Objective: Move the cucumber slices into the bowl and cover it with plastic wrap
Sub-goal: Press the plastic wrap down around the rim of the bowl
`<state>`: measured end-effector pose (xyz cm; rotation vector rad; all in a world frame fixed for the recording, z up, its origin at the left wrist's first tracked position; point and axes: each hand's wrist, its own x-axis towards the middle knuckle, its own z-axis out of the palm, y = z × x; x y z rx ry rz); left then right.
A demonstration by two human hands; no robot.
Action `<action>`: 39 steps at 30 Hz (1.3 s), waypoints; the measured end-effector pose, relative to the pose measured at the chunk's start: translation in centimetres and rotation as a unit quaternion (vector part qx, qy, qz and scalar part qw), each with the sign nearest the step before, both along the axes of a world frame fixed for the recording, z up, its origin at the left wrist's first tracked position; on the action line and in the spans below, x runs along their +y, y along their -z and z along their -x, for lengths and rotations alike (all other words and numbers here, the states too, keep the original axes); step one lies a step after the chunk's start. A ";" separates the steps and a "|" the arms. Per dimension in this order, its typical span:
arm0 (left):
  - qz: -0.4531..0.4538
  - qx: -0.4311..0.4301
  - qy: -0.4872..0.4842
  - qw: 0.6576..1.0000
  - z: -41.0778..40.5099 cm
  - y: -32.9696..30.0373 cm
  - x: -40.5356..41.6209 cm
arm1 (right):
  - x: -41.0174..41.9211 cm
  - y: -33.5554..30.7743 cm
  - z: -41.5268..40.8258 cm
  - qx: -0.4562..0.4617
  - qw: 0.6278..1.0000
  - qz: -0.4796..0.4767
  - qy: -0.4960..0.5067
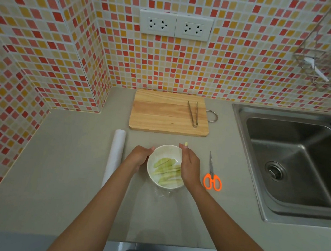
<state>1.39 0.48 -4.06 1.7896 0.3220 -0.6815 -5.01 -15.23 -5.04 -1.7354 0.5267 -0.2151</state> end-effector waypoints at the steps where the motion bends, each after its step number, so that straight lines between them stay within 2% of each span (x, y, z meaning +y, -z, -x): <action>1: -0.003 0.003 0.006 1.000 -0.1 -0.1 0.1 | 0.0 0.0 0.0 -0.002 1.000 -0.003 -0.001; 5: -0.009 0.000 0.024 1.000 -0.5 0.2 0.3 | -0.6 0.4 0.0 -0.004 0.999 -0.035 -0.011; 11: -0.027 -0.113 -0.054 0.992 0.3 1.0 -1.5 | -1.1 0.4 0.0 -0.002 0.999 -0.055 0.001; 14: 0.002 -0.123 -0.083 0.989 0.5 1.0 -2.1 | -1.1 0.5 0.1 0.002 0.999 -0.051 0.009; 19: -0.001 -0.060 -0.023 0.998 0.1 1.7 -1.2 | -0.6 0.7 0.2 -0.004 1.000 -0.007 0.012; 25: -0.041 -0.153 -0.047 0.986 0.0 2.3 -1.2 | -0.4 1.2 0.2 -0.006 0.999 0.041 0.025; 27: -0.028 -0.181 -0.041 0.982 0.2 2.7 -1.1 | -0.4 1.2 0.3 -0.005 0.999 0.043 0.031; 37: 0.001 -0.200 -0.044 0.979 0.7 4.9 -0.4 | -0.2 1.4 0.2 -0.001 0.995 0.076 0.059; 39: -0.004 -0.225 -0.040 0.973 1.0 4.9 -0.4 | -0.2 1.4 0.2 0.001 0.995 0.080 0.062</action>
